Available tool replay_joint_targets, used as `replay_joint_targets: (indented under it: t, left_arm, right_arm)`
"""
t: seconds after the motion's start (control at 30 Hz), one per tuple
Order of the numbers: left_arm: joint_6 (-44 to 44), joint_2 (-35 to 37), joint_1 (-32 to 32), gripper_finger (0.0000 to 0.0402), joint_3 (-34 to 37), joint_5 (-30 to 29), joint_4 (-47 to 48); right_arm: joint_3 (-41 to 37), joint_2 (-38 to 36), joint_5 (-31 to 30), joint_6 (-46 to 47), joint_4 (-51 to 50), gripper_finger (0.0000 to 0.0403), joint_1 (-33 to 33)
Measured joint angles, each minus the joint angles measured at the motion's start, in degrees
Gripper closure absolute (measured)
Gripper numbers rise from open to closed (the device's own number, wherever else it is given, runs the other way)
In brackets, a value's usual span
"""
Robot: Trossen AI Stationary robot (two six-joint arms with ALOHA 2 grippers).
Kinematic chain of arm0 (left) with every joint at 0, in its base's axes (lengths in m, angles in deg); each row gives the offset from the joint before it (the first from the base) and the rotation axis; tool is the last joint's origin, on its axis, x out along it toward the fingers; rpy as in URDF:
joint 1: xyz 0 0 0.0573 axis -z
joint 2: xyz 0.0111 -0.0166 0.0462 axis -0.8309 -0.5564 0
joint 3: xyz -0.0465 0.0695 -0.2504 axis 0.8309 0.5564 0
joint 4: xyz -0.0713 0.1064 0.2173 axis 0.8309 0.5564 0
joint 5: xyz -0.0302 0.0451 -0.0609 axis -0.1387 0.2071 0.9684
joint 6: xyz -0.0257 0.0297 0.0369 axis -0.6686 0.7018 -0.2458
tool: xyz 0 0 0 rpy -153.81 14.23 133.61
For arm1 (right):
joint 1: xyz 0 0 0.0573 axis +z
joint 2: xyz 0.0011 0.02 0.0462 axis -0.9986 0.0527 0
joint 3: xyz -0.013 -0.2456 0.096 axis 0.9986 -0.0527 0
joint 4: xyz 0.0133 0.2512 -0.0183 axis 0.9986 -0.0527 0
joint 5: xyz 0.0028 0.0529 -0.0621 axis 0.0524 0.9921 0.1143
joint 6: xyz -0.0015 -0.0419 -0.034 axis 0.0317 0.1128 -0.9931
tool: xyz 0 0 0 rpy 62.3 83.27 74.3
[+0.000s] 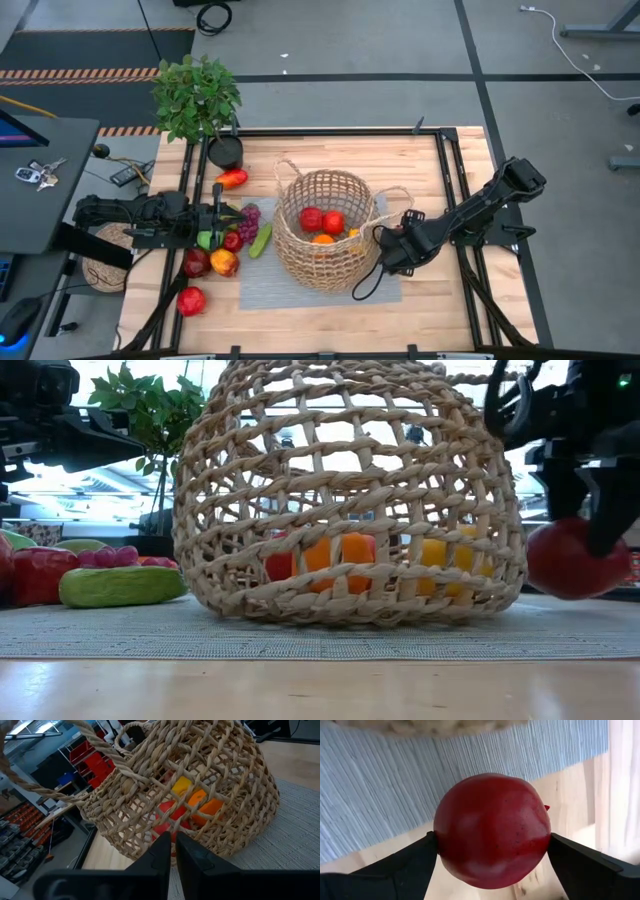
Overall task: Build produce basket
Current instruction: Put the red pomegranate into the brown basket
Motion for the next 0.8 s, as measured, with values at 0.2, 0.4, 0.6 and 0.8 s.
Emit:
replay_joint_targets:
  t: [0.2, 0.4, 0.6, 0.8]
  left_arm:
    - [0.00, 0.00, -0.02, 0.0370, 0.00, 0.01, -0.02]
    - [0.00, 0.00, -0.02, 0.0374, 0.02, -0.02, -0.02]
    - [0.00, 0.00, 0.00, 0.0367, 0.02, 0.01, -0.02]
    - [0.00, 0.00, -0.02, 0.0367, 0.02, 0.00, -0.02]
  right_arm:
    - [0.42, -1.51, -0.67, -1.72, 1.66, 0.0037, -1.54]
    - [1.84, -7.75, -1.79, -1.69, 2.53, 0.0038, -1.54]
    - [2.03, -13.81, -1.96, -0.41, 3.25, 0.0038, -1.92]
    - [2.46, -16.58, 2.20, 1.63, 4.17, 0.0038, -1.89]
